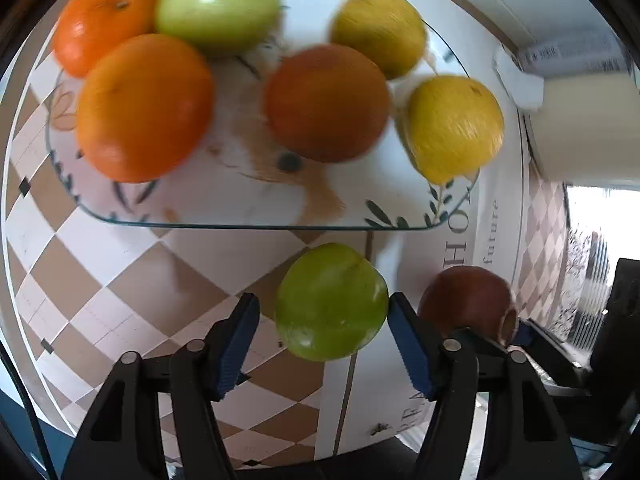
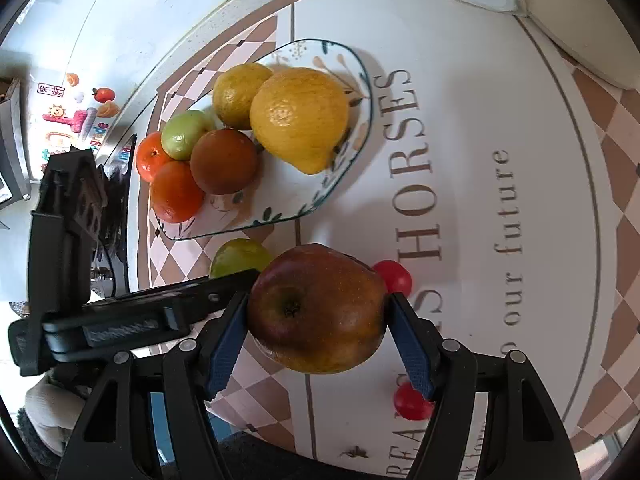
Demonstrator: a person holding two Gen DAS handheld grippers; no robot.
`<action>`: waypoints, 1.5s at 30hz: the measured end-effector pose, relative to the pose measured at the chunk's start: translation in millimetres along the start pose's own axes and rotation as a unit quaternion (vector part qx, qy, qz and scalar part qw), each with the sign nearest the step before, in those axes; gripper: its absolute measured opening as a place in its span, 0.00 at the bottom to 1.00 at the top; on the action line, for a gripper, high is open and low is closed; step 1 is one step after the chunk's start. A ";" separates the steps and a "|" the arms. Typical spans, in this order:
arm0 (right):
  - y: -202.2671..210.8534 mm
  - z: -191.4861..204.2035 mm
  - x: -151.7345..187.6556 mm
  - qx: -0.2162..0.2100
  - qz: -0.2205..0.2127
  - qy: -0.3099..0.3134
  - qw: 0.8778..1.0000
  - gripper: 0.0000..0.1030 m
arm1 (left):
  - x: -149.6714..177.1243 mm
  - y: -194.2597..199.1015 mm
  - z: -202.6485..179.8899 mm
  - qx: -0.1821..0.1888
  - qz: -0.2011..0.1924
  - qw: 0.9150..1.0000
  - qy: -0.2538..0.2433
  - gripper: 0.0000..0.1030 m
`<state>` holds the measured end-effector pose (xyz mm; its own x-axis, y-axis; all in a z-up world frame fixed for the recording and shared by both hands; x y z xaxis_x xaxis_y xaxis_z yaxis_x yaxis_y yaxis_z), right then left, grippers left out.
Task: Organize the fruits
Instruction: 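Carry both apples over the white plate, then lower both apples onto the plate and open both tools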
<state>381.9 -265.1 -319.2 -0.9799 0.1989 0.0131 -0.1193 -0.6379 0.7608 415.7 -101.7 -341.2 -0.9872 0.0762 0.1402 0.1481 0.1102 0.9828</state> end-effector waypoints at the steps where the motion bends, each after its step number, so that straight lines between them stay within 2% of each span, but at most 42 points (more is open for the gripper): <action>1: 2.7 -1.8 0.8 0.004 -0.001 0.000 1.000 0.69 | 0.2 0.0 -5.9 -0.005 -0.004 1.000 -0.006 0.54; 3: 7.6 -5.2 1.9 0.003 -0.003 -0.004 1.000 0.69 | -0.5 1.6 -19.3 -0.033 -0.023 0.999 -0.024 0.53; 6: 15.1 -9.7 2.3 0.001 -0.008 -0.010 1.000 0.69 | 3.1 7.3 -25.0 -0.053 -0.041 0.997 -0.035 0.53; 9: 25.1 -11.0 0.4 -0.010 -0.017 -0.017 1.000 0.69 | 7.4 26.8 -21.9 -0.047 -0.059 0.997 -0.032 0.53; 13: 40.5 -2.5 -10.9 -0.032 -0.035 -0.016 0.999 0.69 | 4.1 72.2 -8.7 -0.025 -0.092 0.995 -0.019 0.53; 18: 60.9 25.3 -55.8 -0.051 -0.072 0.010 0.996 0.69 | -34.6 132.1 1.7 -0.007 -0.136 0.991 -0.012 0.53; 21: 60.5 37.6 -96.6 -0.036 -0.088 0.029 0.995 0.69 | -76.1 148.3 -2.4 -0.027 -0.154 0.988 -0.014 0.53; 23: 52.6 42.0 -121.8 -0.019 -0.090 0.038 0.995 0.69 | -103.8 143.7 -10.0 -0.040 -0.148 0.988 -0.019 0.53; 26: 29.1 42.8 -155.6 0.011 -0.070 0.050 0.996 0.69 | -142.7 124.4 -9.2 -0.051 -0.112 0.992 -0.024 0.53; 27: 22.3 41.8 -162.1 0.017 -0.062 0.052 0.997 0.69 | -156.8 112.6 -8.7 -0.057 -0.094 0.994 -0.024 0.54; 31: -3.5 30.6 -173.5 0.036 -0.031 0.047 0.998 0.69 | -178.6 76.3 -4.3 -0.069 -0.039 0.997 -0.024 0.54; 36: -17.0 24.8 -170.9 0.040 -0.010 0.049 0.998 0.70 | -181.0 49.7 -4.5 -0.074 0.008 0.997 -0.032 0.54; 45: -19.2 23.8 -172.5 0.032 0.020 0.037 0.999 0.71 | -178.1 46.5 -3.3 -0.080 0.029 0.996 -0.028 0.54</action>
<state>557.0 -269.4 -320.7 -0.9931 0.1172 -0.0012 -0.0711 -0.5946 0.8009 598.2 -113.4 -320.1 -0.9719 0.1329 0.1945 0.1887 -0.0551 0.9805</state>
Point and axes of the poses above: each gripper's, at about its wrist camera, not at the fingertips, and y roughly against the way its jaws point, z to its left, x to its underside, the point moved 1 cm from there along -y, roughly the way its jaws point, and after that the axes turned 14 degrees about -x, right-handed, at the moved point
